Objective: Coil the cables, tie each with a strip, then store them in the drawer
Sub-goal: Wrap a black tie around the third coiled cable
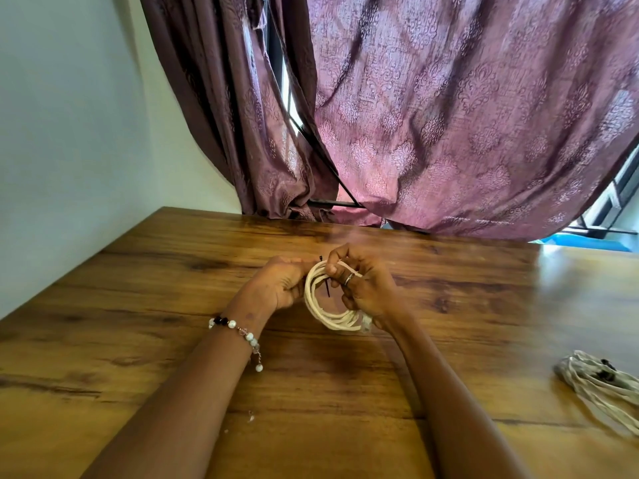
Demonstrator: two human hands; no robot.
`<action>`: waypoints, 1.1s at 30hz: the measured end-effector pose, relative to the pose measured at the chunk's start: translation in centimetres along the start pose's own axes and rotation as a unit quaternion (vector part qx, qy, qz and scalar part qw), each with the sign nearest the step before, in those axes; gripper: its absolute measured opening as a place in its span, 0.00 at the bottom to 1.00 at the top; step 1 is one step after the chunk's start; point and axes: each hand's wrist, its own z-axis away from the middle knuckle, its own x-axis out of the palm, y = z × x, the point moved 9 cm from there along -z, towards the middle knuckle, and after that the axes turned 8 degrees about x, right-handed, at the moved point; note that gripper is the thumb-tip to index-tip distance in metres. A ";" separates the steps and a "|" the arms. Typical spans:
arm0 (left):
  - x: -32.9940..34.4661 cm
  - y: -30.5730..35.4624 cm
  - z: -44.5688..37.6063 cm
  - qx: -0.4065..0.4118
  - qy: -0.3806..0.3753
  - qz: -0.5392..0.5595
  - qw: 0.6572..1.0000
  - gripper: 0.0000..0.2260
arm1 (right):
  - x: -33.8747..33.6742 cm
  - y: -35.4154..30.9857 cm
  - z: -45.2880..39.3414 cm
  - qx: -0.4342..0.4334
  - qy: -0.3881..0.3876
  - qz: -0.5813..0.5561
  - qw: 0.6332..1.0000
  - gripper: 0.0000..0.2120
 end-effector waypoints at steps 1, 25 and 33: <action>0.0 0.0 -0.1 -0.002 0.000 0.010 1.000 0.03 | 0.0 0.0 0.1 -0.001 0.000 0.010 1.000 0.07; 0.7 0.4 0.1 -0.003 -0.016 0.055 0.998 0.05 | -1.2 -0.1 0.1 -0.053 0.043 0.021 0.997 0.05; 1.3 4.2 1.1 0.178 -0.037 -0.042 0.983 0.03 | -2.3 0.4 0.0 -0.024 0.093 0.035 0.995 0.04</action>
